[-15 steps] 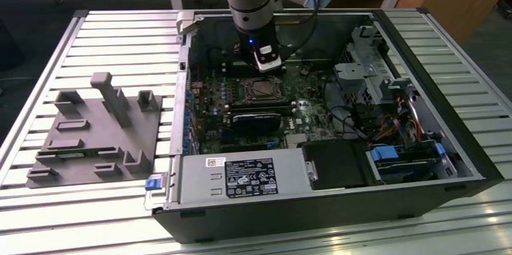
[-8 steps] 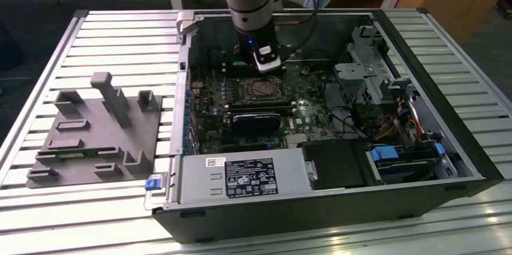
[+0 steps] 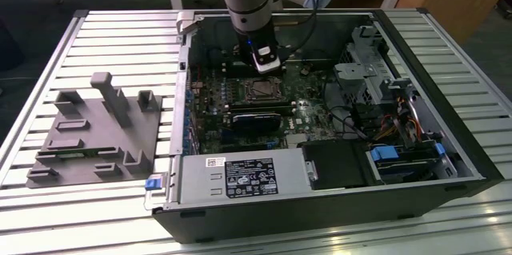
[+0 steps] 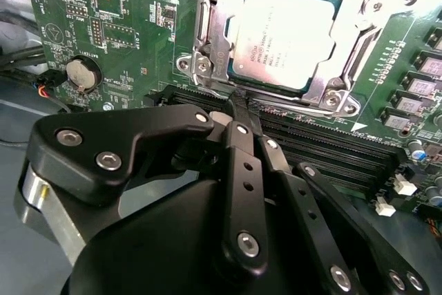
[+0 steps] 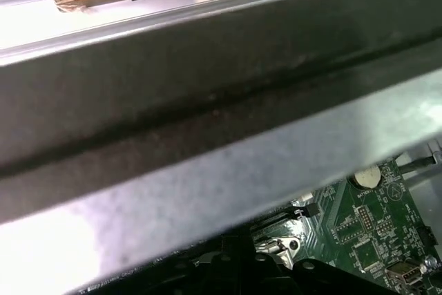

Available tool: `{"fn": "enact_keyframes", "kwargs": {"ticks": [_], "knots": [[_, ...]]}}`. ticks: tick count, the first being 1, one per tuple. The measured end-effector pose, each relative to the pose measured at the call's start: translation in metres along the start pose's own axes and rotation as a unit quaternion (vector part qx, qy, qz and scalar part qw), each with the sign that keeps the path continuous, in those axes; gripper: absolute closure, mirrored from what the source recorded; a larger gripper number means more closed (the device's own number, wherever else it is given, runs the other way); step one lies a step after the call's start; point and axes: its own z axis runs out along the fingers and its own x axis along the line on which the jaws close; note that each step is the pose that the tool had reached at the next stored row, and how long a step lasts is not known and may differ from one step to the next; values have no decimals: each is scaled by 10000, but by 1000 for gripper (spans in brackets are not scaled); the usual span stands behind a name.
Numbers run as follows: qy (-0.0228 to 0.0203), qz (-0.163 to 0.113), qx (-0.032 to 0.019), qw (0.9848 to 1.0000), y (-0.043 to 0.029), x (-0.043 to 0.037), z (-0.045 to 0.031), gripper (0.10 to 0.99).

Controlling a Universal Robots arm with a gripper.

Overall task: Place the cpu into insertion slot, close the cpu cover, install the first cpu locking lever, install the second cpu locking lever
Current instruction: 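Install the first cpu locking lever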

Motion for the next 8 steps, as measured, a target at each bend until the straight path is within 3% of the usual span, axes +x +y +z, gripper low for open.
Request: {"fn": "enact_keyframes", "kwargs": {"ticks": [8], "knots": [[-14, -2, -6, 10000, -16, 2, 12, 980]]}}
